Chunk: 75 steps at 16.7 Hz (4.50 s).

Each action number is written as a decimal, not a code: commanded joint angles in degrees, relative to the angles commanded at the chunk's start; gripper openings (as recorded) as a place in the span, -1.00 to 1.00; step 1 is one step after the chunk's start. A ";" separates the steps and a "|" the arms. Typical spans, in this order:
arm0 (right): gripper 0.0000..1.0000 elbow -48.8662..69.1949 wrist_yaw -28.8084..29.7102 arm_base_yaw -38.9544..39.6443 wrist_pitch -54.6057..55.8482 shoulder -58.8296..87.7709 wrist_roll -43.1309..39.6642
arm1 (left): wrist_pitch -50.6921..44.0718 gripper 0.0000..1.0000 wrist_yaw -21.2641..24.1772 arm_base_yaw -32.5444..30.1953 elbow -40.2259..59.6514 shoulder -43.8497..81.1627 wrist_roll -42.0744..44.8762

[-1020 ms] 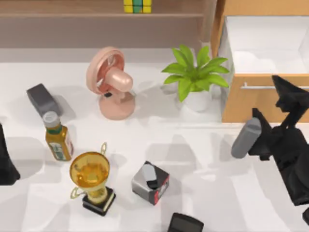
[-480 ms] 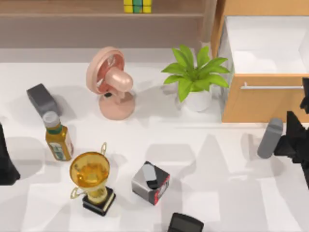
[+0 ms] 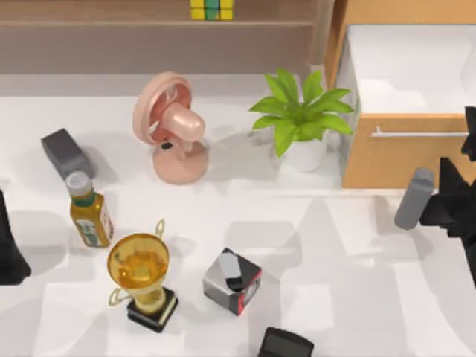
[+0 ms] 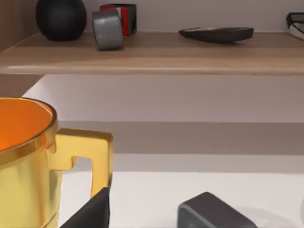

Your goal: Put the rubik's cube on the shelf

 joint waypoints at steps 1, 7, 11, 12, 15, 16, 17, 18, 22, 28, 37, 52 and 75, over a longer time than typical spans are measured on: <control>1.00 0.56 -0.28 -0.27 -0.56 0.02 0.00 | 0.00 1.00 0.00 0.00 0.00 0.00 0.00; 1.00 1.92 -0.94 -0.94 -1.86 0.05 -0.01 | 0.00 1.00 0.00 0.00 0.00 0.00 0.00; 0.55 1.92 -0.94 -0.94 -1.86 0.05 -0.01 | 0.00 1.00 0.00 0.00 0.00 0.00 0.00; 0.40 1.92 -0.94 -0.94 -1.86 0.05 -0.01 | 0.00 1.00 0.00 0.00 0.00 0.00 0.00; -0.06 1.92 -0.94 -0.94 -1.86 0.05 -0.01 | 0.00 1.00 0.00 0.00 0.00 0.00 0.00; -0.21 1.92 -0.94 -0.94 -1.86 0.05 -0.01 | 0.00 1.00 0.00 0.00 0.00 0.00 0.00; -0.36 1.92 -0.94 -0.94 -1.86 0.05 -0.01 | 0.00 1.00 0.00 0.00 0.00 0.00 0.00; -0.51 1.92 -0.94 -0.94 -1.86 0.05 -0.01 | 0.00 1.00 0.00 0.00 0.00 0.00 0.00; -1.00 1.92 -0.94 -0.94 -1.86 0.05 -0.01 | 0.00 1.00 0.00 0.00 0.00 0.00 0.00; -1.00 1.92 -0.94 -0.94 -1.86 0.05 -0.01 | 0.00 1.00 0.00 0.00 0.00 0.00 0.00; -1.00 11.17 -3.51 -3.49 -8.41 3.00 0.10 | 0.00 1.00 0.00 0.00 0.00 0.00 0.00; -1.00 24.37 -6.18 -6.65 -17.05 8.10 0.08 | 0.00 1.00 0.00 0.00 0.00 0.00 0.00; -1.00 47.43 -9.15 -9.20 -30.18 17.64 0.20 | 0.00 1.00 0.00 0.00 0.00 0.00 0.00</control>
